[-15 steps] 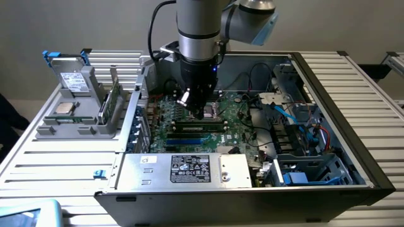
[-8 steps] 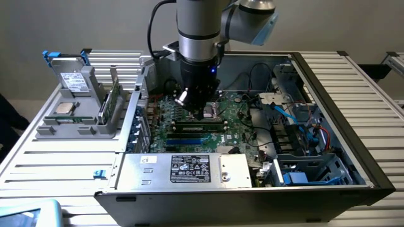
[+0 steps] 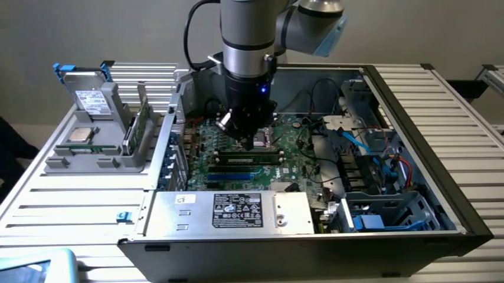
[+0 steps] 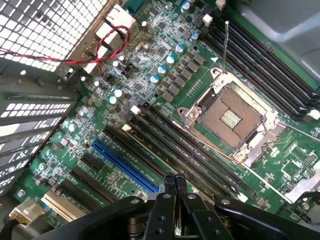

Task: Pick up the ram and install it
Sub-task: 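Press down the ram until it locks into place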

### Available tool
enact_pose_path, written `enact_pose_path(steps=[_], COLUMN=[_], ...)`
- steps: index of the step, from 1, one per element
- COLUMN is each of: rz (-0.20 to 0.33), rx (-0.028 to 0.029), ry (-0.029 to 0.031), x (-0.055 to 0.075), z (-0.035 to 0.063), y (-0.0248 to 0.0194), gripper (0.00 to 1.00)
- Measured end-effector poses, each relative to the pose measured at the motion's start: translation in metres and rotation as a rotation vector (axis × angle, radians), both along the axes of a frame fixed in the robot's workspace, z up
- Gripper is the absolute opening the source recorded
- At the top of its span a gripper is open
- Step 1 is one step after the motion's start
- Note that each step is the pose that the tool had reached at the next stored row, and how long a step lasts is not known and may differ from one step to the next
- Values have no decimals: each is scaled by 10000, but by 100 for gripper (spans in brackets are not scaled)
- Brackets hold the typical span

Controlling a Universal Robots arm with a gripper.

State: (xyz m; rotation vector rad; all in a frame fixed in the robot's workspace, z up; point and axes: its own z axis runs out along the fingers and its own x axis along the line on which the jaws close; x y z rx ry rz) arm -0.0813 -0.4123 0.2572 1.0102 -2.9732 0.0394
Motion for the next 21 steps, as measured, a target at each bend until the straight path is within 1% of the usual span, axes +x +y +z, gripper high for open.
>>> enact_pose_path(steps=[12, 21], rz=[-1704, -3095], rx=[-6, -6], ry=[0, 1], x=[0, 0], z=[-3, -4], y=[0, 0], gripper=[11, 11])
